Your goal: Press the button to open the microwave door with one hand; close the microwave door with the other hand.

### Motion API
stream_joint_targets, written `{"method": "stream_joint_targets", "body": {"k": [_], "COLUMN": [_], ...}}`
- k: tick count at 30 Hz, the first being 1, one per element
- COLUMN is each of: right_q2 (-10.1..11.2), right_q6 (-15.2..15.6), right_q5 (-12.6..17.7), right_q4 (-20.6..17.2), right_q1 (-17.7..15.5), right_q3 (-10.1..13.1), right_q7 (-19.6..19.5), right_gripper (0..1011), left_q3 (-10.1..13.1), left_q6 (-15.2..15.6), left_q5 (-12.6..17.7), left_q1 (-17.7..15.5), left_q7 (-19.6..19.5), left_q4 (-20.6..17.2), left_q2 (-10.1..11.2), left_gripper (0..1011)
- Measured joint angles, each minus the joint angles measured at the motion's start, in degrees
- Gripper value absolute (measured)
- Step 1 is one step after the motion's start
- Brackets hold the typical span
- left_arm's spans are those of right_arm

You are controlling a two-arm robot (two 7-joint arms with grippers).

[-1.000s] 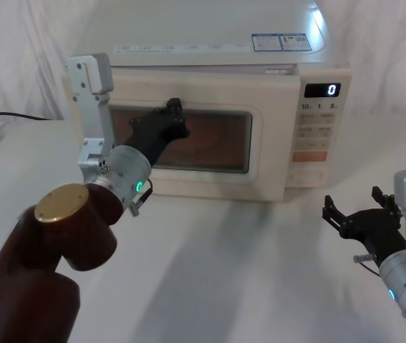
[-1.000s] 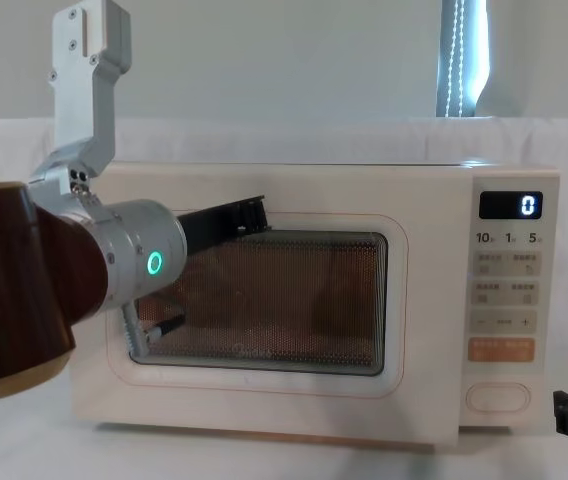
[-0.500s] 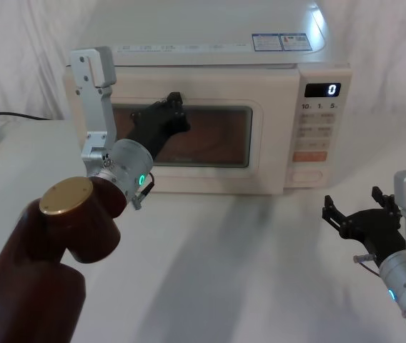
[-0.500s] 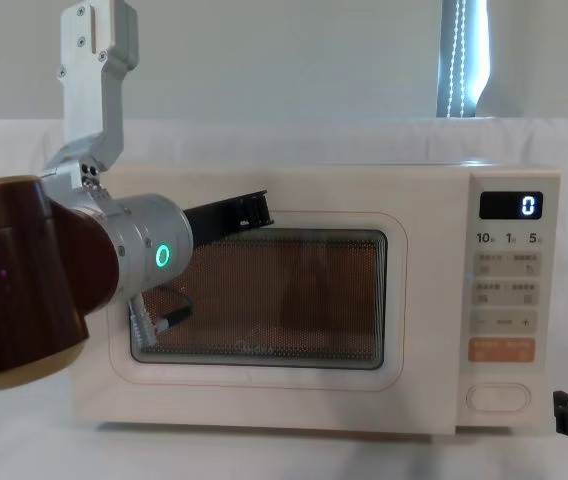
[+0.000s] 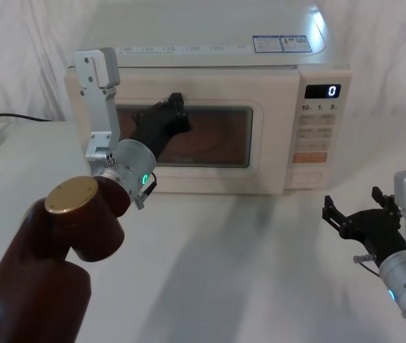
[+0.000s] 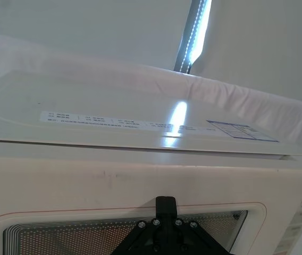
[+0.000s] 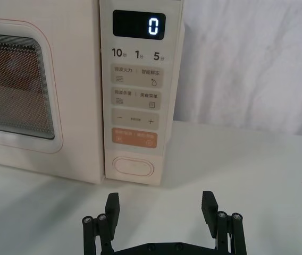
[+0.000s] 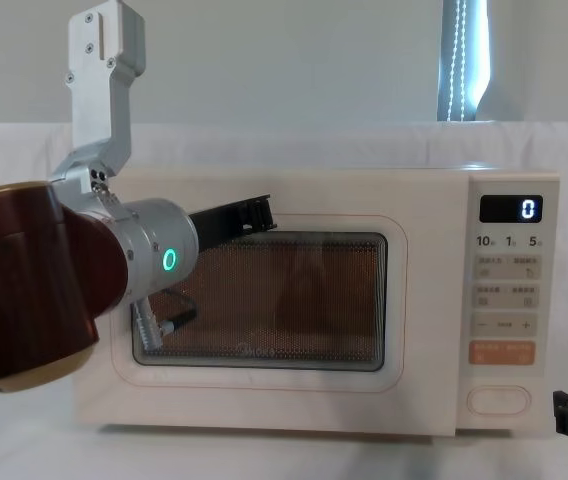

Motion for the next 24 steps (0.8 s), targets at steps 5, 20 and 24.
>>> {"method": "stream_joint_targets", "body": {"k": [5,20,24], "right_q2": [0.00,0.01,0.00], "right_q6": [0.00,-0.01,0.01], "right_q5": [0.00,0.00,0.00], "right_q4": [0.00,0.00,0.00], "right_q1": [0.00,0.01,0.00], "right_q3": [0.00,0.01,0.00], "right_q7": [0.00,0.00,0.00], "right_gripper": [1002,1002,1002], "left_q3": [-0.28,-0.96,-1.09], "left_q6": [0.04,0.15,0.13], "left_q5": [0.40,1.43,1.64], "left_q1": [-0.10,-0.60,-0.70], "left_q7": [-0.01,0.06,-0.03], "left_q4": [0.24,1.26,1.44], "left_q2": [-0.26,-0.81,-0.97], "left_gripper": [0,0,0]}}
